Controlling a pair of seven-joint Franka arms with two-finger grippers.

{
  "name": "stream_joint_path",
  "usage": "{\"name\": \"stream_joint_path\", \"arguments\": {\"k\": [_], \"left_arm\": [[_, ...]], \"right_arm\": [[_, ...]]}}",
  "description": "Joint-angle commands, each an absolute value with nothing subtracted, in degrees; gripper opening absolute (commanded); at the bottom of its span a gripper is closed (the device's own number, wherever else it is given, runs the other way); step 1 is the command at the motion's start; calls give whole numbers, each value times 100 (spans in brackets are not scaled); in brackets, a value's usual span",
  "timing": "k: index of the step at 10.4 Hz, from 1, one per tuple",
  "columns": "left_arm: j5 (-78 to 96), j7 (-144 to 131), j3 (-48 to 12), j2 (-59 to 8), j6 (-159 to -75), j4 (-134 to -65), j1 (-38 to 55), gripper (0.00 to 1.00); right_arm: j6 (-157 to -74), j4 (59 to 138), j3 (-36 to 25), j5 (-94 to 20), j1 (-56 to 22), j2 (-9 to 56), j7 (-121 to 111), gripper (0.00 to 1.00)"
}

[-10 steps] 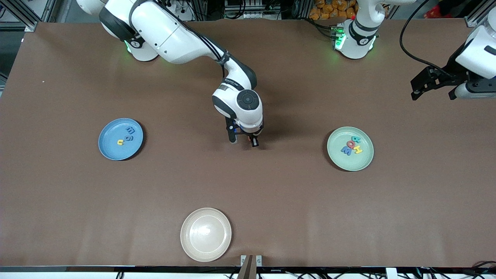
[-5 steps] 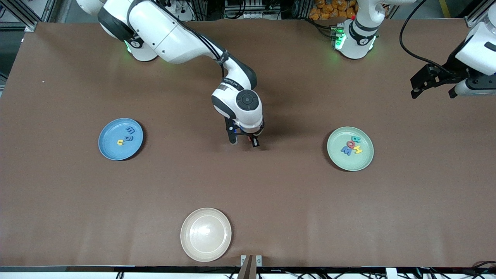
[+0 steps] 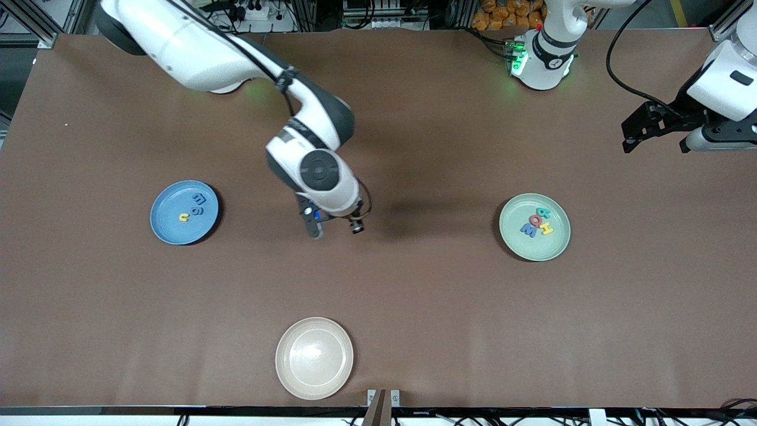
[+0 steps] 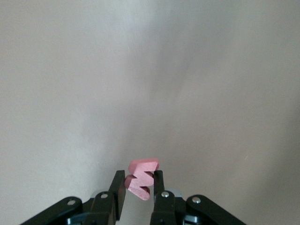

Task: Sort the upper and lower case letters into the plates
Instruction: 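Carry the pink m onto the blue plate and open the right gripper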

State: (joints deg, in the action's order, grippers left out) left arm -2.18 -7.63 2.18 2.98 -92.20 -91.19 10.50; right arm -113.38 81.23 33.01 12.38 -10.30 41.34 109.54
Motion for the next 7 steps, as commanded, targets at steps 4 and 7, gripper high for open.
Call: {"name": "stream_joint_path", "arguments": {"k": [4,7], "left_arm": [[-220,-606,220,281,-9229,-9062,984,100],[-229,-589,229,255,-9229,-9053,976,100]], "right_arm": [[-10531,9632,2042,-272,-290,2418,7178,0],[-10371,10035,1093,-281,-281,2154,5279,0]]}}
